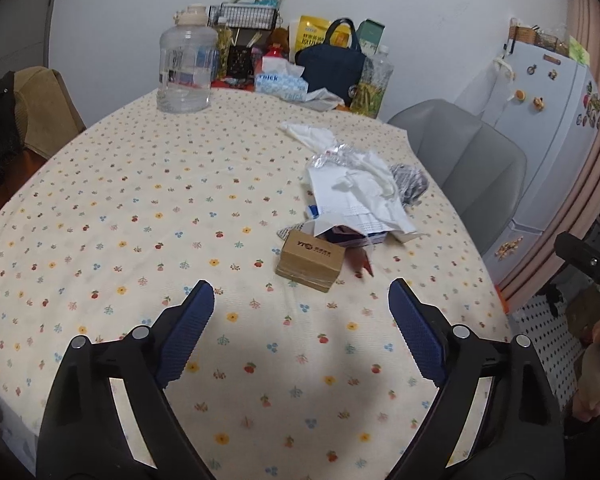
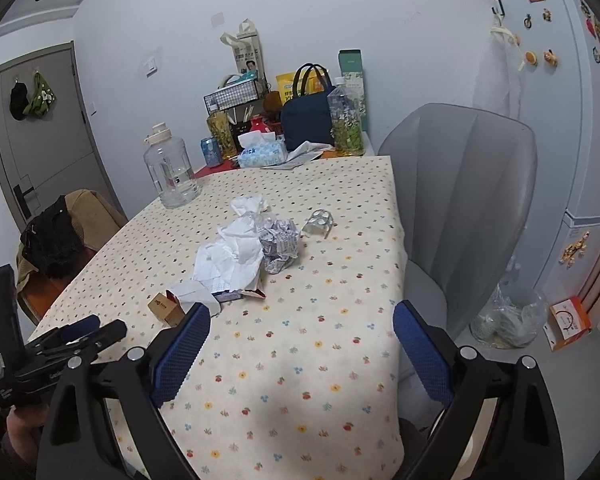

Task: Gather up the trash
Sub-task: 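Reach the left gripper to the small brown cardboard box and close, then carry the box with the left gripper toward the wastebasket while the right gripper grasps white tissue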

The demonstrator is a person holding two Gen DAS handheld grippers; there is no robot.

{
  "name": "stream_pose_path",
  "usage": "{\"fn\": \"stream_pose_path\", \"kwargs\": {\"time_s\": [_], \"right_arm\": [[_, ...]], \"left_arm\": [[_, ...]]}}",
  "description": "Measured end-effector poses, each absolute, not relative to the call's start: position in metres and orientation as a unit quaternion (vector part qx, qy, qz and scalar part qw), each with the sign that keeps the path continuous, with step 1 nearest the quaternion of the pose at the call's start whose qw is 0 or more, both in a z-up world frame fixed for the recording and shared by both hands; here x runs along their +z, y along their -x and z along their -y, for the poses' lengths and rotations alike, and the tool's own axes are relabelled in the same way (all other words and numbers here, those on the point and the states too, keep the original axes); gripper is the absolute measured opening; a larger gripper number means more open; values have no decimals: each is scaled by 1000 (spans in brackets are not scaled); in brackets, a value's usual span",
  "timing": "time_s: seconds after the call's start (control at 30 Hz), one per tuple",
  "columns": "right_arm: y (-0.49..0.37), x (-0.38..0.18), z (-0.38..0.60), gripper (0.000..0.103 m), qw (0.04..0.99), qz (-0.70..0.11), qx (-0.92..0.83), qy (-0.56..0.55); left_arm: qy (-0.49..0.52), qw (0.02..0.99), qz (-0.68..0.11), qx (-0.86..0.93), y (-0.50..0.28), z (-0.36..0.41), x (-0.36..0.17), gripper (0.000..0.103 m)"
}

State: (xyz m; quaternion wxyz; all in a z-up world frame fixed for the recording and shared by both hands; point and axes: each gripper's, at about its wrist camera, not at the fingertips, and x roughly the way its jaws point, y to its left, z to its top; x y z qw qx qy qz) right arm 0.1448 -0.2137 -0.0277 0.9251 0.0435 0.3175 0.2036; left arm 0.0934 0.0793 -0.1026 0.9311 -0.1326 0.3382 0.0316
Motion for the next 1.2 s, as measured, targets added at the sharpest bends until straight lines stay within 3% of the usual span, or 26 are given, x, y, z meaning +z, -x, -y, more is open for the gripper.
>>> {"fn": "stream_pose_path", "kwargs": {"time_s": [0.13,0.37,0.43,0.5,0.63,0.87,1.1,1.2], "right_arm": [[-158,-38,201,90,917,-336,214,-35],[-175,-48,183,86,904,-358,231,-29],[-180,-48,176,80,899,-365,241,-22],[-186,-51,165,78,895,-370,250,-8],[-197,-58,144,67,885,-384,263,11],[-216,-74,112,63,874,-401,272,31],[-240,-93,94,46,869,-423,255,39],[-246,-88,94,46,874,-415,252,33]], "left_arm": [[141,924,-356,17,-112,-82,-113,84],[153,909,-388,16,-143,-85,-127,70],[146,908,-393,15,-149,-84,-130,65],[152,905,-398,7,-152,-84,-134,51],[161,907,-389,7,-146,-86,-129,50],[176,913,-368,29,-122,-106,-115,50],[182,916,-356,47,-109,-120,-107,50],[180,918,-351,48,-106,-120,-103,50]]}}
